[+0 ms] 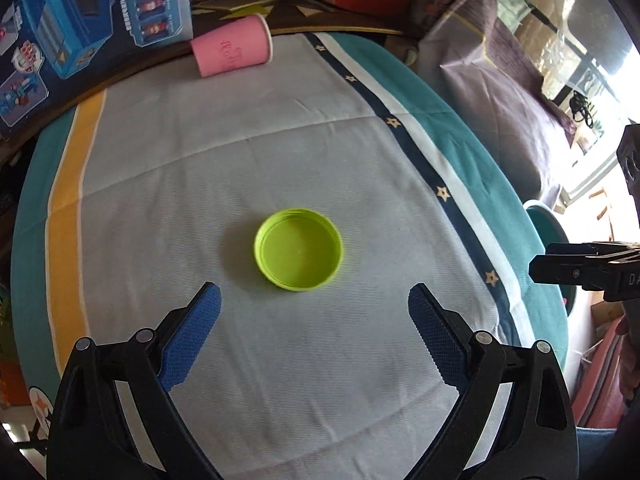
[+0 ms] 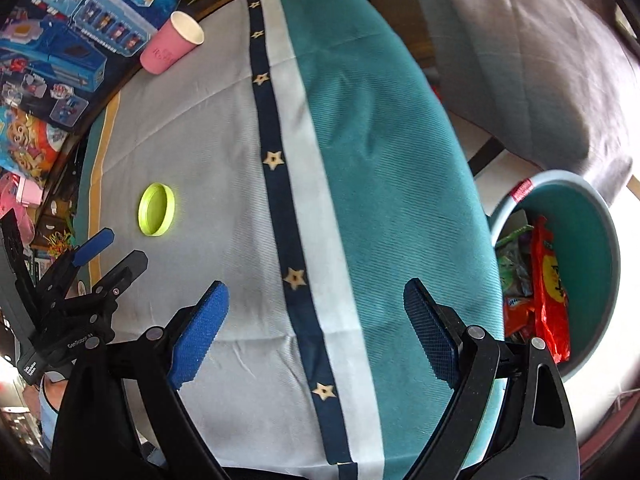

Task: Collect trash
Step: 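Move both tools back over the table toward the green lid and pink cup, then grip the green lid with the left tool while the right tool grips the pink cup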

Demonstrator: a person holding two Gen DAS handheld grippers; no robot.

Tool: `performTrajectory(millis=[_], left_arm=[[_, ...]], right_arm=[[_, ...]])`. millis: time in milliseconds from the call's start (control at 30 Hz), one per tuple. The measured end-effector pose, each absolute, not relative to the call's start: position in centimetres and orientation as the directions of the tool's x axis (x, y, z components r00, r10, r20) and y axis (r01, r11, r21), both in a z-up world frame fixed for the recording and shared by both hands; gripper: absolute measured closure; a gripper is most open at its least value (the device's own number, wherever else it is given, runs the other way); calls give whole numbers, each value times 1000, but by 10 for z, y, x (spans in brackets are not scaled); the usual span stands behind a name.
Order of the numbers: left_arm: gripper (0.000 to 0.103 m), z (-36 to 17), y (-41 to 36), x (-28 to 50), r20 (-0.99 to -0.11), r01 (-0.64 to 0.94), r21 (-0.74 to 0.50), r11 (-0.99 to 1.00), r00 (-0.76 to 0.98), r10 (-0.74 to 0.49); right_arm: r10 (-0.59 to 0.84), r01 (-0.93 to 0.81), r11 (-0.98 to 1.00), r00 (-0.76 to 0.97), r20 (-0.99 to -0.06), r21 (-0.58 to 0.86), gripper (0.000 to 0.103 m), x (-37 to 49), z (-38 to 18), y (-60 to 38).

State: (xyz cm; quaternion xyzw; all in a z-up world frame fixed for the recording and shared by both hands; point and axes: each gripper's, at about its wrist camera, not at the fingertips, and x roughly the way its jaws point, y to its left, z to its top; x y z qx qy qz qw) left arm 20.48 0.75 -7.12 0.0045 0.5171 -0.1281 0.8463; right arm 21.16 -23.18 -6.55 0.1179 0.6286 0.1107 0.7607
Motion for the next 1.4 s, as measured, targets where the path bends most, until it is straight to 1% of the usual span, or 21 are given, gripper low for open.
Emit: performTrajectory(millis=[233,300,367,400,433,567,600,633,700,767,867,967,1133,1400], left_arm=[[9,-83,16,211,-878,240,-122,963,426,-217],[11,-86,13,214,-876,254,-116,960,429,-220],[20,-90,11,217,-877,266,-116,957,425,-225],[27,-93,10,218,-878,271,-121,955,420,-230],[31,-95,10,219,-879,274,-126,954,414,-235],[33,-97,7,221,-866,289,-112,951,442,-236],[46,-96,7,222,-860,289,-106,951,453,-233],[48,-96,8,223,-856,287,-105,952,461,-234],[49,-95,14,226,-849,278,-137,951,462,-258],[49,-94,21,231,-847,259,-134,957,471,-246],[49,-90,41,246,-845,223,-158,962,473,-248],[49,-80,65,262,-836,186,-155,970,498,-229],[49,-64,103,292,-823,134,-153,979,531,-201],[49,-51,144,335,-813,90,-166,982,551,-188]], right_arm=[[304,-80,952,166,-938,294,18,234,-61,-185],[297,-93,954,162,-941,285,18,239,-61,-178],[284,-108,957,158,-946,269,18,243,-60,-169],[277,-117,958,156,-948,261,18,246,-60,-165],[271,-125,959,156,-950,253,18,248,-59,-162],[252,-155,961,150,-956,229,18,258,-58,-155],[246,-166,961,147,-958,222,18,262,-57,-153],[237,-177,962,149,-960,209,18,265,-56,-150],[213,-210,961,163,-963,177,18,274,-52,-144],[201,-251,956,172,-964,155,18,286,-47,-136],[176,-358,929,216,-960,90,18,306,-33,-114],[169,-467,884,246,-954,36,18,330,-19,-84],[166,-615,788,259,-951,-30,18,370,-10,-28],[78,-776,572,374,-924,-266,18,423,-11,39]])
